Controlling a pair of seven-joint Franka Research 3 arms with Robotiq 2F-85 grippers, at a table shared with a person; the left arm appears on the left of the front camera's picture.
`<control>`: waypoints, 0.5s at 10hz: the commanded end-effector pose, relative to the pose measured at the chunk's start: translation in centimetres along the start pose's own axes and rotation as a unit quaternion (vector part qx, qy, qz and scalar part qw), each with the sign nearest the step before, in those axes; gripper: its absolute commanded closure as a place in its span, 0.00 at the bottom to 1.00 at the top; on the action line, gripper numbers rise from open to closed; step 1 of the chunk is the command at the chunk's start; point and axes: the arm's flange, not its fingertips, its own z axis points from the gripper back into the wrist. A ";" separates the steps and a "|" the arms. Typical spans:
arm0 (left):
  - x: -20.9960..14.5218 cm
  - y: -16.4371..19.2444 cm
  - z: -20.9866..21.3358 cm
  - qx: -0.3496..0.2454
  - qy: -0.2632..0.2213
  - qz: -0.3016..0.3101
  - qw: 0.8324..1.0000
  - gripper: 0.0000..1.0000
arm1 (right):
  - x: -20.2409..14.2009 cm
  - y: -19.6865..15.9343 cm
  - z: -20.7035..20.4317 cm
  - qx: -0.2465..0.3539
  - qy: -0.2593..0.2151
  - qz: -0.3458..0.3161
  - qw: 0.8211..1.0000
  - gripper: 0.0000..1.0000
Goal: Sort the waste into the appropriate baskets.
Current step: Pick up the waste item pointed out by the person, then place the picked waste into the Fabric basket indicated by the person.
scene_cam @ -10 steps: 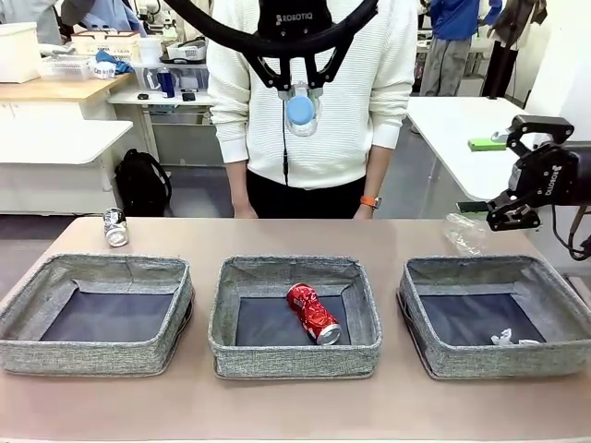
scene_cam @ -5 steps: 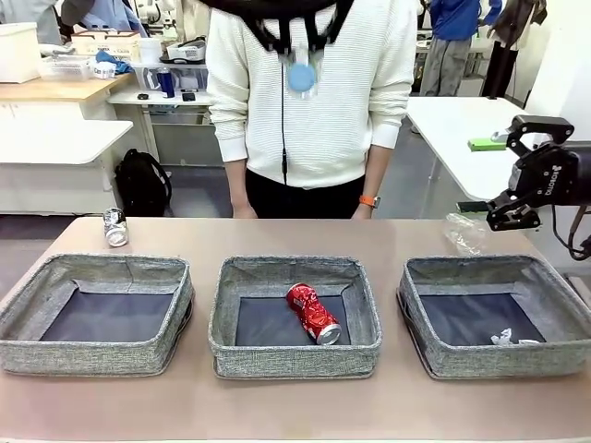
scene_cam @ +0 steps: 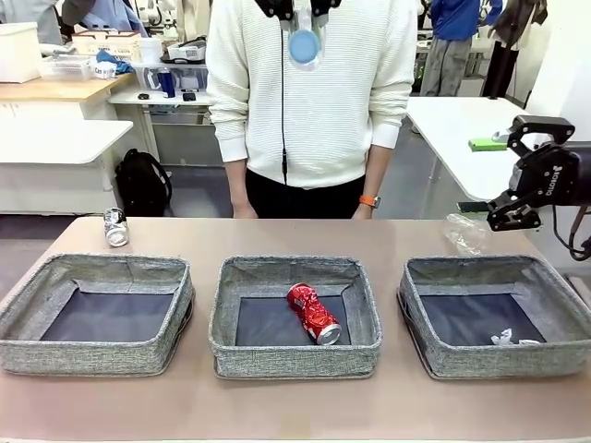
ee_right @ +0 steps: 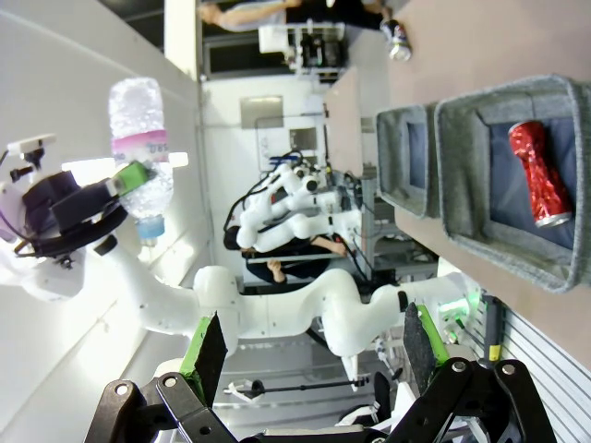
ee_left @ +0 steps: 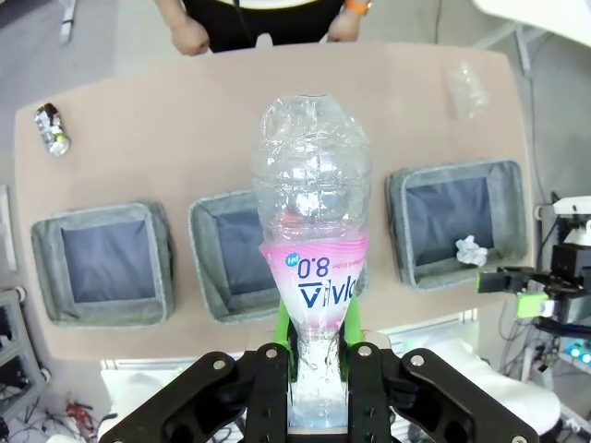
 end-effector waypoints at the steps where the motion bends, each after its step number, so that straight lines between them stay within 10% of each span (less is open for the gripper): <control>1: -0.1 0.3 -0.2 -0.002 0.002 0.003 1.000 0.78 | 0.0 0.3 0.0 0.009 -0.001 -0.001 1.000 0.00; 5: -0.1 0.3 -0.2 -0.002 0.002 0.003 1.000 0.78 | 0.0 0.3 0.0 0.009 -0.001 -0.001 1.000 0.00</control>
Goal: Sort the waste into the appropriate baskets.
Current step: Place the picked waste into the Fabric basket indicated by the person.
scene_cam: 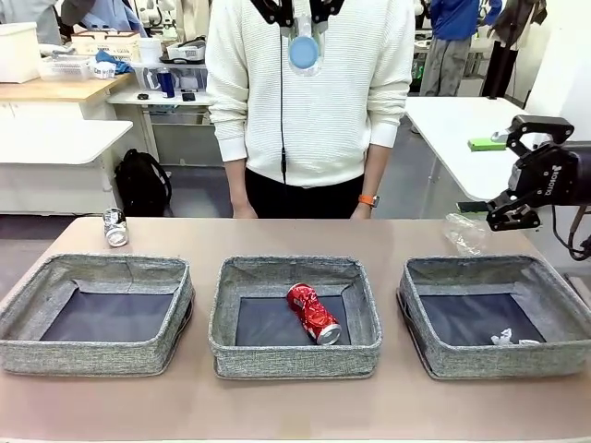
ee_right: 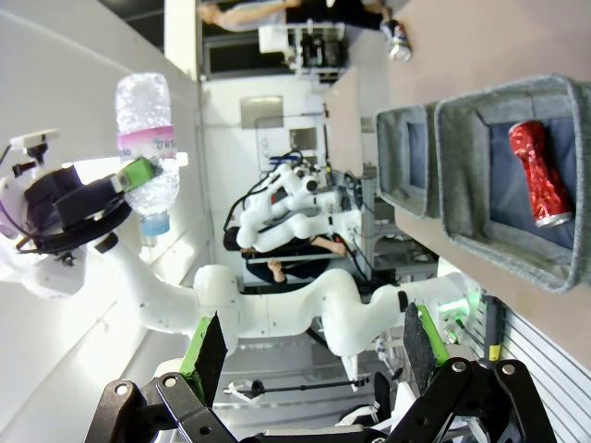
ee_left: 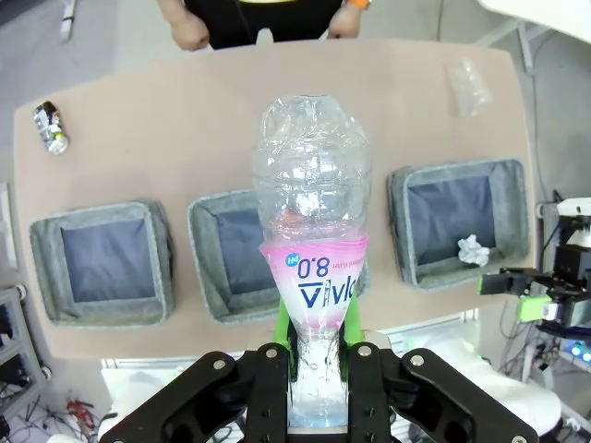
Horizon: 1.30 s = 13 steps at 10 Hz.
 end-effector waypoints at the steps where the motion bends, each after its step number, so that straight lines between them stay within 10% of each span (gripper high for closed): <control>1: -0.2 0.3 0.3 -0.004 -0.002 0.003 1.000 0.78 | 0.0 0.3 0.0 0.009 -0.001 -0.001 1.000 0.00; 13: -0.2 0.3 0.3 -0.004 -0.002 0.003 1.000 0.78 | 0.0 0.3 0.0 0.009 -0.001 -0.001 1.000 0.00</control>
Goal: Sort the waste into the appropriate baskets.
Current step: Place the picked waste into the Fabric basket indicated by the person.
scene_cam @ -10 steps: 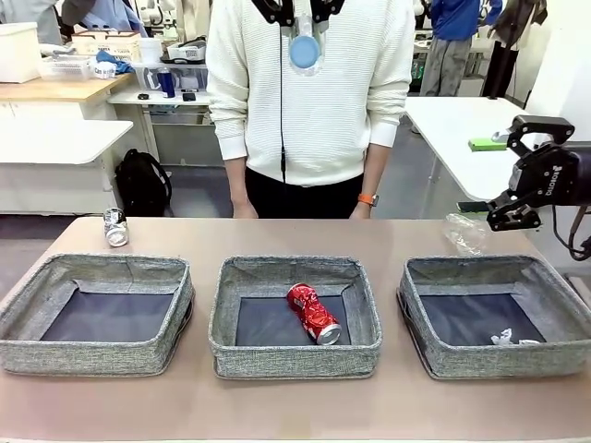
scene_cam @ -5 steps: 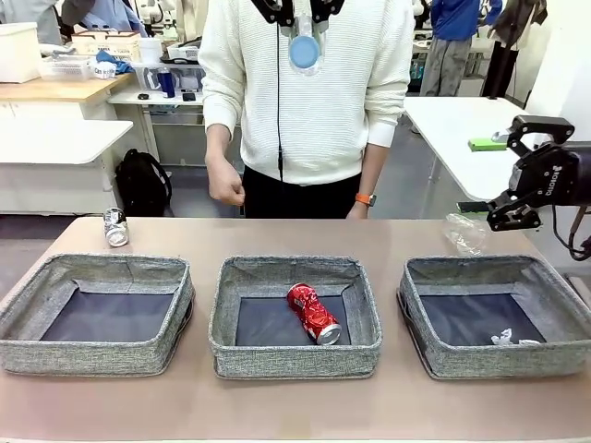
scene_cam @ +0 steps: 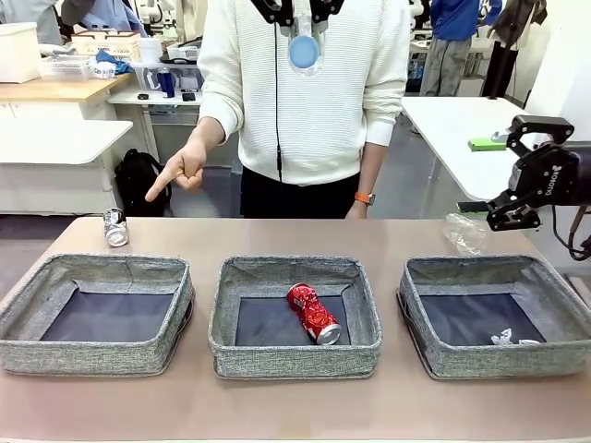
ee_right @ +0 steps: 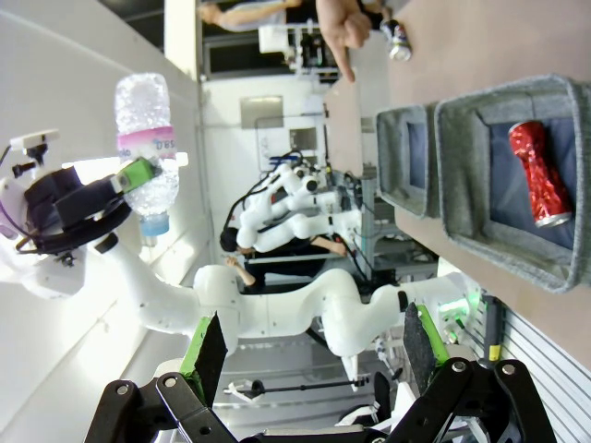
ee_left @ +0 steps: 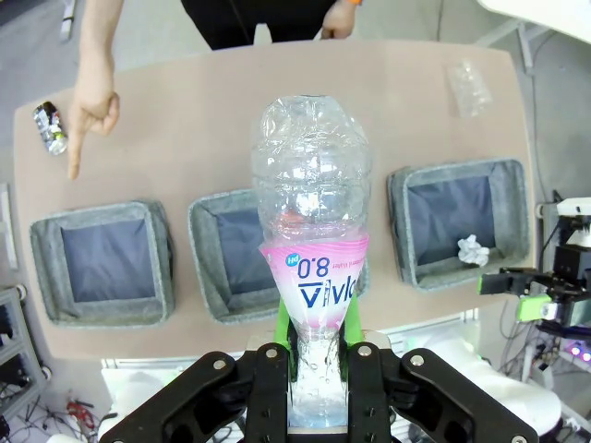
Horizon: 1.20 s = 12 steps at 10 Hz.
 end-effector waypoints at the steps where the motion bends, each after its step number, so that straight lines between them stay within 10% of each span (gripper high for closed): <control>1: -0.2 0.3 0.2 -0.004 -0.001 0.003 1.000 0.78 | 0.0 0.3 0.0 0.009 -0.001 -0.001 1.000 0.00; 6: 0.0 0.0 0.0 0.000 0.000 0.000 1.000 0.78 | 0.0 0.3 0.0 0.009 -0.001 -0.001 1.000 0.00; 12: -7.7 19.2 -6.4 0.015 -0.047 -0.057 0.997 0.78 | 0.0 0.3 0.0 0.009 -0.001 -0.001 1.000 0.00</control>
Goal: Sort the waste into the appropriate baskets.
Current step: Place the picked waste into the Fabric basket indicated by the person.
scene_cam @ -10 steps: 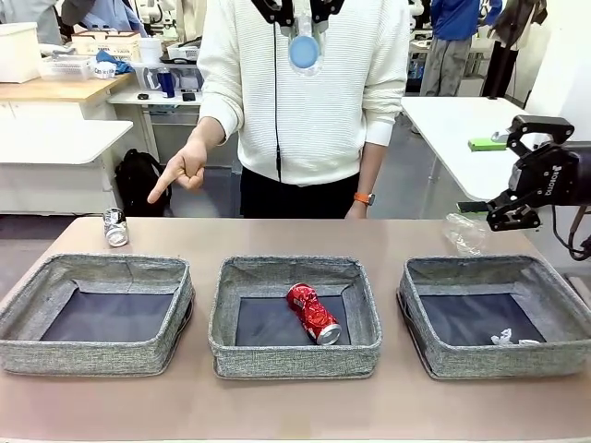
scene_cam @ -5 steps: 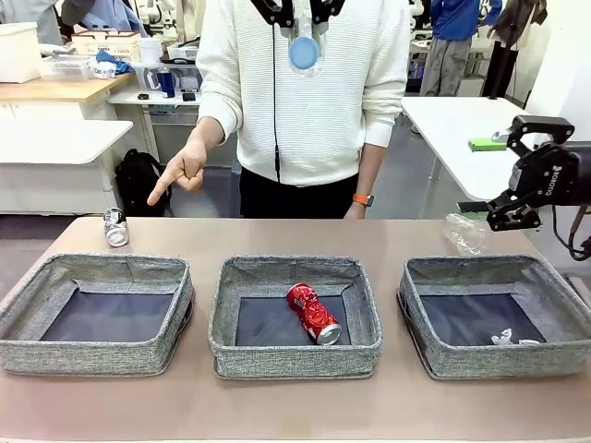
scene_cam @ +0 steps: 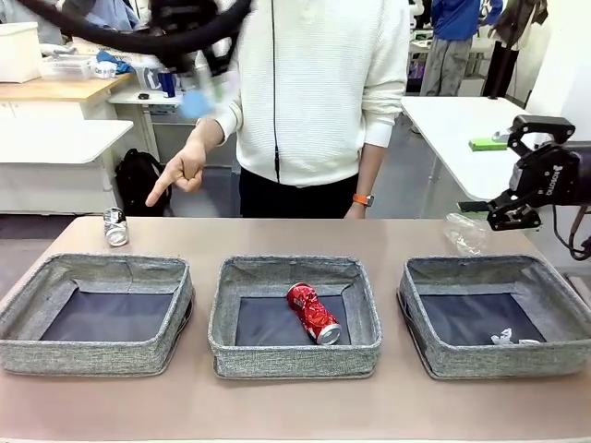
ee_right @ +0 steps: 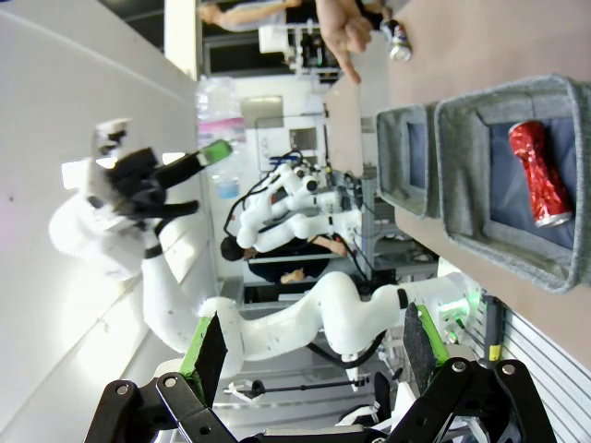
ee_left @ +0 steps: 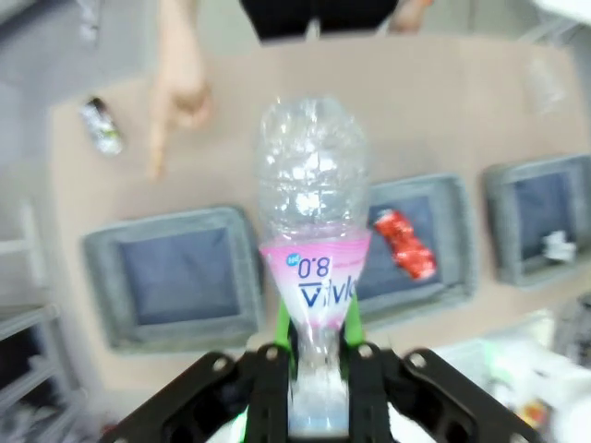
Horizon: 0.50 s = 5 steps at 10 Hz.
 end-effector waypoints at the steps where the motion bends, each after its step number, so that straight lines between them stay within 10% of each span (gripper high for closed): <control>1: -5.4 6.0 -2.3 0.006 -0.024 0.004 1.000 0.78 | 0.0 0.3 0.0 0.009 -0.001 -0.001 1.000 0.00; 5: -7.3 13.7 -9.4 0.019 -0.010 0.081 0.997 0.78 | 0.0 0.3 0.0 0.009 -0.001 -0.001 1.000 0.00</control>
